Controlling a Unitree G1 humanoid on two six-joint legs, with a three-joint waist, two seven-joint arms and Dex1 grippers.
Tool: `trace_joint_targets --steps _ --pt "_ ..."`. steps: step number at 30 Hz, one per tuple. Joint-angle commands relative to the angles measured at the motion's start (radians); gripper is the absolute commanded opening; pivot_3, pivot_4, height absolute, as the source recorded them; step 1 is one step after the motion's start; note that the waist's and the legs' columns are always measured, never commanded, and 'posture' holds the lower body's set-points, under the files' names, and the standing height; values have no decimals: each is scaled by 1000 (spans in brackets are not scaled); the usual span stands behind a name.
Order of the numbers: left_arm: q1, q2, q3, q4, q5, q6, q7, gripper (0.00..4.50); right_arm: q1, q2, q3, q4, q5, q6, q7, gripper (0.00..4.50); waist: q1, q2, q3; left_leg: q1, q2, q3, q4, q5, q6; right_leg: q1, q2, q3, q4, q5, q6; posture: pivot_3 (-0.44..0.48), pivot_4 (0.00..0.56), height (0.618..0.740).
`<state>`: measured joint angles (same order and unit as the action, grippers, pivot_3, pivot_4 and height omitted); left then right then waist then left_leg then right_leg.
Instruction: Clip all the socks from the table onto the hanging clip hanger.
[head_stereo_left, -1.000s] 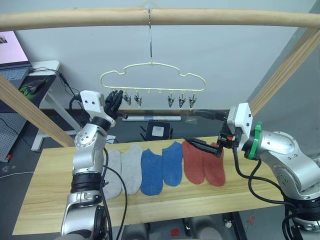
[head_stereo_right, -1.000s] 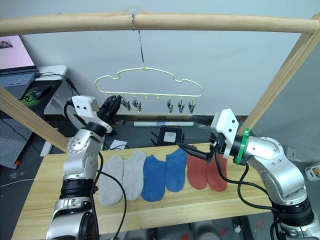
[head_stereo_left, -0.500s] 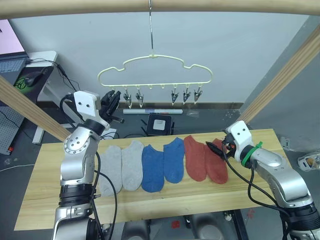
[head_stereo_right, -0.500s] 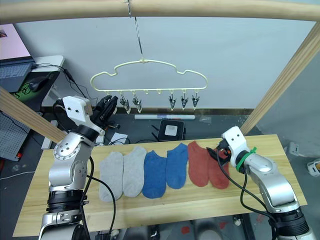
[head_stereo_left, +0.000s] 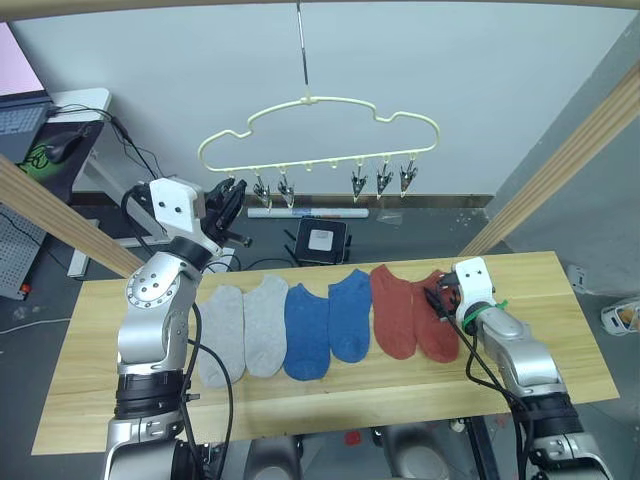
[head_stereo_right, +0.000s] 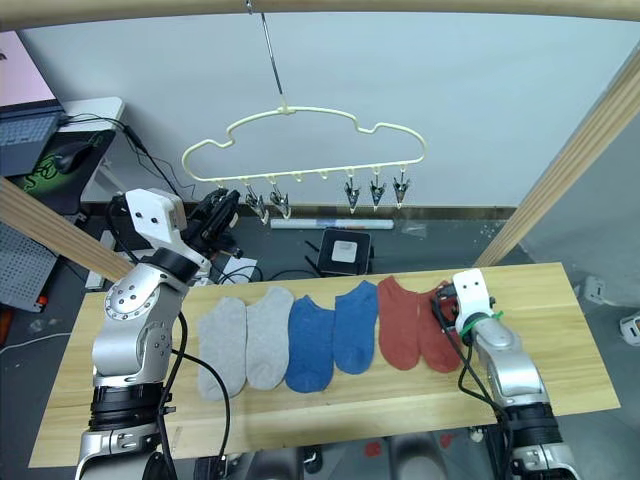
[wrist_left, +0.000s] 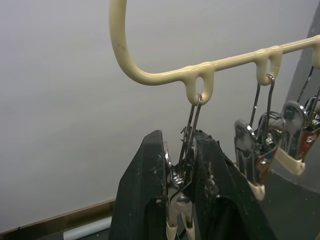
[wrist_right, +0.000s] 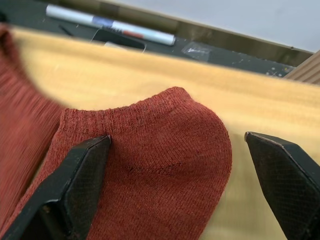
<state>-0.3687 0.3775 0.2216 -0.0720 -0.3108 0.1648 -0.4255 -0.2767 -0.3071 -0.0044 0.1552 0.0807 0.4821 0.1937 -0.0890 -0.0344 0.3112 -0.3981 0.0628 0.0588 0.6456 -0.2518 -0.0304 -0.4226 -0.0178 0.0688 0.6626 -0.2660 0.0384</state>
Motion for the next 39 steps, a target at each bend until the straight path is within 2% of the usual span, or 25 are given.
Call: trace_joint_targets --steps 1,3,6,17,20,24,30,39 --pt "13 9 2 -14 5 -5 3 352 -8 19 -27 35 -1 -17 -20 4500 0 0 0 0 0 0 0 0 0 0 0 0 0 0 0 -94 355 740" --pt "15 10 3 -15 5 -6 3 352 -14 32 -36 53 0 -14 -24 4500 0 0 0 0 0 0 0 -1 -1 0 0 0 0 0 0 -94 355 740" --pt "19 12 4 -16 4 -6 1 352 -20 43 -39 73 -7 -23 -26 3915 0 0 0 0 0 0 0 -1 -2 0 0 0 0 0 0 -86 354 740" --pt "25 15 12 -17 -3 -3 -1 352 6 46 -41 53 -10 -44 -8 2 1 0 0 0 0 0 0 -1 -3 0 0 0 -1 0 1 -85 344 740" --pt "33 16 14 -32 -12 6 -3 352 35 23 -7 -19 -9 -56 54 0 1 0 0 0 0 0 0 -2 -3 0 0 0 -1 -1 2 -87 341 740" --pt "48 26 30 -62 -49 41 -13 352 80 -35 93 -196 1 -93 208 0 -1 0 0 0 0 0 -1 -3 -5 0 0 1 -1 -2 4 -87 331 740" --pt "58 47 78 -139 -193 193 -19 352 54 -104 270 -428 -30 -210 391 0 -1 0 0 -1 0 0 -1 -3 -9 -1 1 0 -1 -5 10 -92 318 740" --pt "42 93 158 -225 -450 441 -8 352 -153 1 428 -420 -86 -270 451 0 1 0 0 -2 0 -2 0 -2 -12 -2 0 -1 -1 -3 5 -91 303 740"
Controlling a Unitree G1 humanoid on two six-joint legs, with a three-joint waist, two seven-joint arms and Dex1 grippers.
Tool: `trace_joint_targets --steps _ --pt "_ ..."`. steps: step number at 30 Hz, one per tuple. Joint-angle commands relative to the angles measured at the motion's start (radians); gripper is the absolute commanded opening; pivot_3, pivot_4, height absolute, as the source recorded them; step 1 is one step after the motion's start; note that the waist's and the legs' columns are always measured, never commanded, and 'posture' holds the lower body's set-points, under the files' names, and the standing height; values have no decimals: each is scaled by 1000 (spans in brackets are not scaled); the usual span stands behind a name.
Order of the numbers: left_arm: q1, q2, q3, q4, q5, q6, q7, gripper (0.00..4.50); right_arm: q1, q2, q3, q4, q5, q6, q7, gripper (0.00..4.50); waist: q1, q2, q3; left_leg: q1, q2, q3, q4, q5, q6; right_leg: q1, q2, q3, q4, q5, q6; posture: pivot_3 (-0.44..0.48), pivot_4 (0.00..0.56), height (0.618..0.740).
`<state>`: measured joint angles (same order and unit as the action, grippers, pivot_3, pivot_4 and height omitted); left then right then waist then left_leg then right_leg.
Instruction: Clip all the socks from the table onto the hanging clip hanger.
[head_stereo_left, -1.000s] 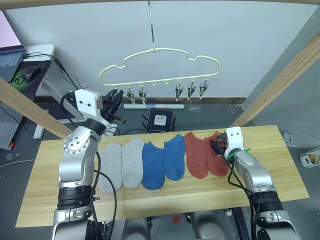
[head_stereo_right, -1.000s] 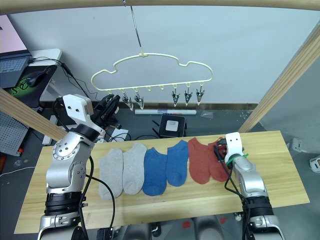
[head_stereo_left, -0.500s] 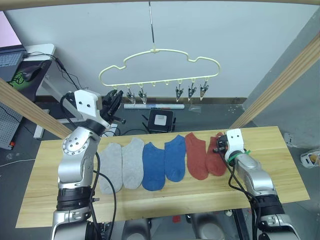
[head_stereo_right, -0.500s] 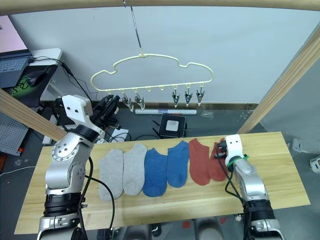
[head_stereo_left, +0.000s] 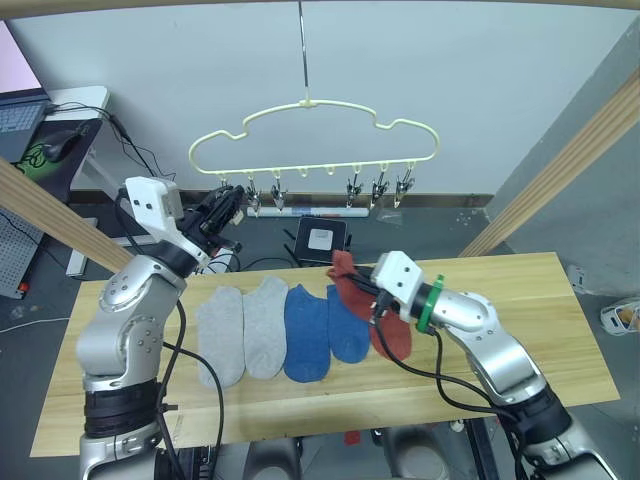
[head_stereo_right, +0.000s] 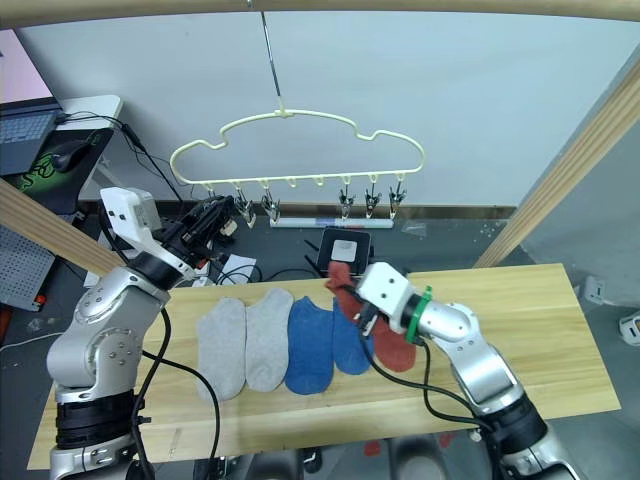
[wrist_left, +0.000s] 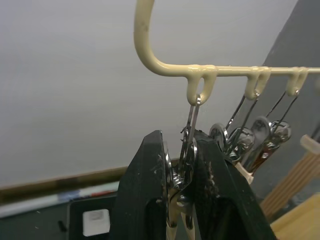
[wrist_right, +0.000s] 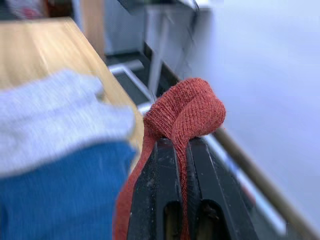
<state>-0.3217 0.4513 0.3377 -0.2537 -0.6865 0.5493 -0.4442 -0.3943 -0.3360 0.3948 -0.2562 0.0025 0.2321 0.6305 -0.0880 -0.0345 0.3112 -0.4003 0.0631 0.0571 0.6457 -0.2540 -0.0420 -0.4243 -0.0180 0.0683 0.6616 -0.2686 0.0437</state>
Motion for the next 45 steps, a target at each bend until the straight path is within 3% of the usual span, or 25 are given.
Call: trace_joint_targets --steps 1,10,20,45 --pt "-10 22 50 -45 -96 75 17 352 -52 46 36 4 -10 -19 14 0 2 0 0 0 0 0 0 0 0 0 0 0 0 0 0 -89 301 740" --pt "-60 38 122 -36 -300 208 73 352 -160 183 87 150 -54 -44 -10 0 4 -1 -1 -2 1 -1 0 0 -1 -1 -2 -1 0 0 0 -87 292 740" --pt "-50 48 133 -53 -395 251 110 352 -223 262 107 241 -107 -89 -22 0 3 -2 -1 -2 1 -2 0 0 0 -1 -2 -2 1 0 0 -83 289 740" --pt "25 17 79 -123 -344 153 116 352 -305 363 77 404 -127 -238 -66 0 4 -5 -3 -2 1 -2 1 -1 1 -1 -4 -3 2 0 -1 -58 284 740"
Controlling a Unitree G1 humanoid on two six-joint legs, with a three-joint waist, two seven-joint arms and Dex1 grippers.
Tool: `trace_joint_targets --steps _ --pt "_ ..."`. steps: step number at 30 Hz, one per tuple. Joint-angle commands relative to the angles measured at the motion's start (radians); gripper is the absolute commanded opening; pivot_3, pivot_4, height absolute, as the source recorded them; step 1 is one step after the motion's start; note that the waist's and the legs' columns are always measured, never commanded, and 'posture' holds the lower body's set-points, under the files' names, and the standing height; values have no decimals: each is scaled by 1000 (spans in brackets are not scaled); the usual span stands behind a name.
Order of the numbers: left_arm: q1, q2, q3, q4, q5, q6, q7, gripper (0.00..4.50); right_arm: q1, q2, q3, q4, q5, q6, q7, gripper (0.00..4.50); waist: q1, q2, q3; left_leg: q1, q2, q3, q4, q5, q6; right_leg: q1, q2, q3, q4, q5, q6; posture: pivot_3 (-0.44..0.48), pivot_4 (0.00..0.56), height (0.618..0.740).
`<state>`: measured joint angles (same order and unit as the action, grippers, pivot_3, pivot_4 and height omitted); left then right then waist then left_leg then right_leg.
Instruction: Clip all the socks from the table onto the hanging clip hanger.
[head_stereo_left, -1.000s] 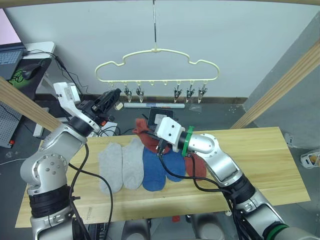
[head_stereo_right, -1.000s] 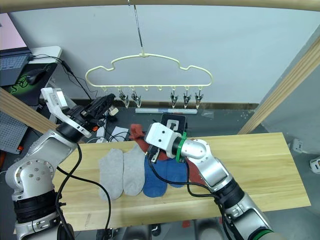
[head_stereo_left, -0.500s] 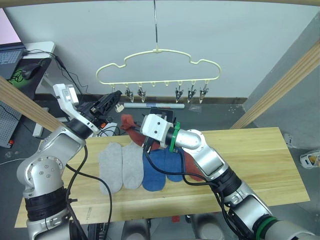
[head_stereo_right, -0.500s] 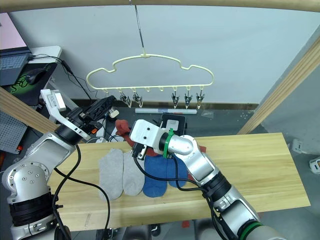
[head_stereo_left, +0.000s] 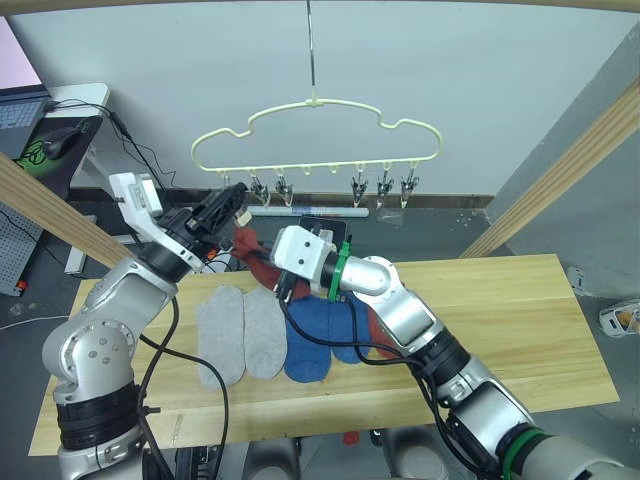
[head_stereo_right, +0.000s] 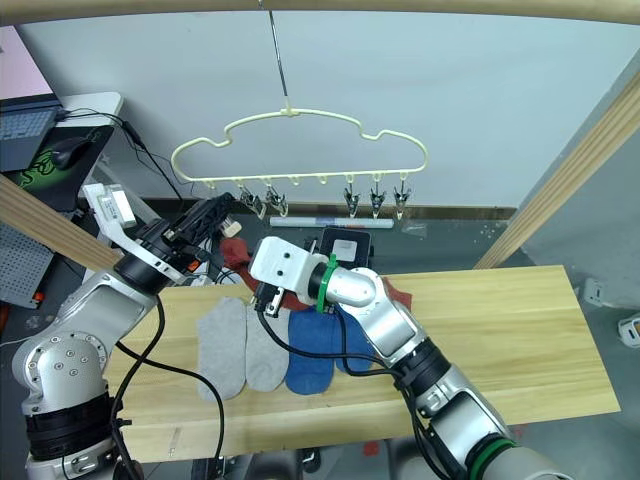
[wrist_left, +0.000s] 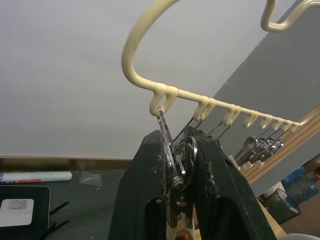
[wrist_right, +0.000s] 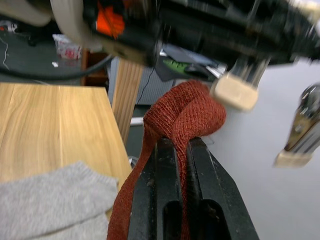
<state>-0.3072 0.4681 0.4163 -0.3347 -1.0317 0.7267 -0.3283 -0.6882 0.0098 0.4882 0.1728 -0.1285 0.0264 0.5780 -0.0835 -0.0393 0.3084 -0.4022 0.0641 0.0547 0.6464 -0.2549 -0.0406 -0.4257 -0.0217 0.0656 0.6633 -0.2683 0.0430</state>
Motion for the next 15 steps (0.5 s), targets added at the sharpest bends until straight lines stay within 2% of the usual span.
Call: trace_joint_targets --steps 1,15 --pt "12 0 1 -42 2 -25 1 352 -9 17 -17 -27 4 -34 -15 0 0 0 0 0 0 0 0 0 0 0 0 0 0 0 0 -58 284 740" --pt "10 -1 22 -27 -41 -20 30 352 20 33 -27 -39 6 -50 -52 0 0 -1 0 0 0 0 0 0 1 0 -1 0 1 0 0 -56 282 740"
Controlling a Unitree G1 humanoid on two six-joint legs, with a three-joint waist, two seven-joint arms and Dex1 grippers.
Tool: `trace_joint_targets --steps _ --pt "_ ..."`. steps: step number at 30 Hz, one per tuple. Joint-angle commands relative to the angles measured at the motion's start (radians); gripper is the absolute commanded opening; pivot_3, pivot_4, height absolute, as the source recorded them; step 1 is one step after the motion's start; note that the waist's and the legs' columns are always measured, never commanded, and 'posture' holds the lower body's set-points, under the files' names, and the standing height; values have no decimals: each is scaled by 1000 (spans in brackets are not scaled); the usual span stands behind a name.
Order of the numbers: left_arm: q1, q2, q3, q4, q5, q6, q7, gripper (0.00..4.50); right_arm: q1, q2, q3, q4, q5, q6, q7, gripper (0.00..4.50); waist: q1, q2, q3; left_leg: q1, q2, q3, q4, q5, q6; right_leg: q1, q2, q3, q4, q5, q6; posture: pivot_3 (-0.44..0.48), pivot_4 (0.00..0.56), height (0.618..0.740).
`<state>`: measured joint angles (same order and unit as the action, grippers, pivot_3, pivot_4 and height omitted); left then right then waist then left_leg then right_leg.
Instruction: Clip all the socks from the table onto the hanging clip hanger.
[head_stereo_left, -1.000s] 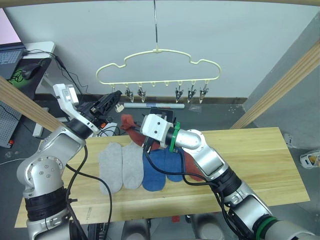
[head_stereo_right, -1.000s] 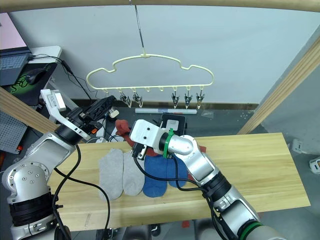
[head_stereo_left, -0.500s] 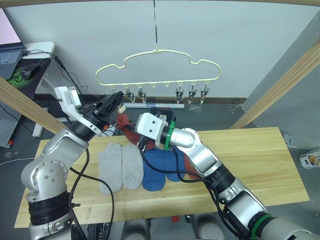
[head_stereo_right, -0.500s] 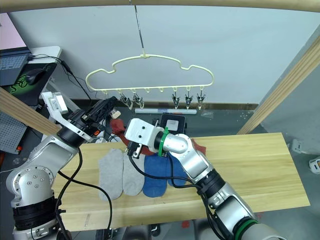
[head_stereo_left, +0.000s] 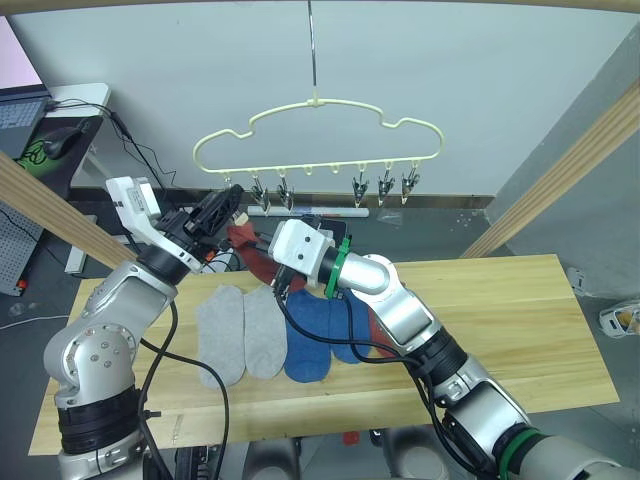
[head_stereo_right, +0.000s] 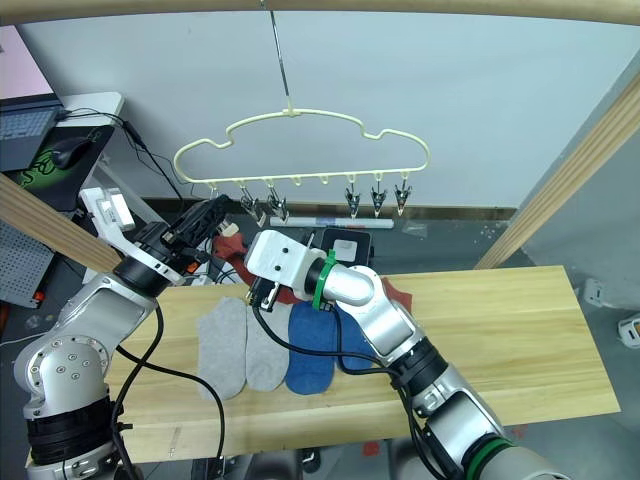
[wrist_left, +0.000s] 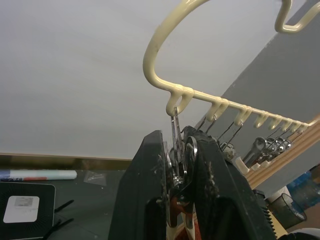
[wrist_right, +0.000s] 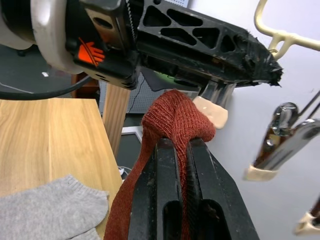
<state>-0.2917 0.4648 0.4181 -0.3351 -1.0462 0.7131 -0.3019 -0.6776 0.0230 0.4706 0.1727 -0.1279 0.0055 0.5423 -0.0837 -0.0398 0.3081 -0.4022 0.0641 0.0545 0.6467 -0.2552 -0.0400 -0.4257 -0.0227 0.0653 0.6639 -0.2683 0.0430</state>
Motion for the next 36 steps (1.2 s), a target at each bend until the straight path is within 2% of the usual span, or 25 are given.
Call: trace_joint_targets --steps 1,13,27,29,36 --pt "-4 4 22 -25 -33 -5 6 352 14 20 -9 -41 5 -31 -20 0 0 0 0 0 0 0 0 0 0 0 0 0 0 0 0 -56 282 740" --pt "1 17 27 -22 -110 27 22 352 2 64 -10 33 -17 -80 -78 0 0 -1 0 0 0 -1 0 0 0 0 0 0 1 0 0 -57 281 740" --pt "27 29 28 -27 -130 27 34 352 -28 79 -21 91 -26 -148 -109 0 0 -2 -1 0 0 -1 1 0 -1 0 0 -1 1 0 0 -44 274 740" --pt "30 28 27 -24 -126 24 42 1062 -31 82 -22 95 -25 -152 -105 0 0 -2 -1 0 0 -1 1 0 -1 0 0 -1 1 0 0 -43 275 740" --pt "33 30 30 -28 -143 28 48 3075 -36 88 -20 109 -25 -153 -91 0 1 -3 -2 0 0 -1 1 0 -1 0 0 -1 1 0 0 -38 275 740"
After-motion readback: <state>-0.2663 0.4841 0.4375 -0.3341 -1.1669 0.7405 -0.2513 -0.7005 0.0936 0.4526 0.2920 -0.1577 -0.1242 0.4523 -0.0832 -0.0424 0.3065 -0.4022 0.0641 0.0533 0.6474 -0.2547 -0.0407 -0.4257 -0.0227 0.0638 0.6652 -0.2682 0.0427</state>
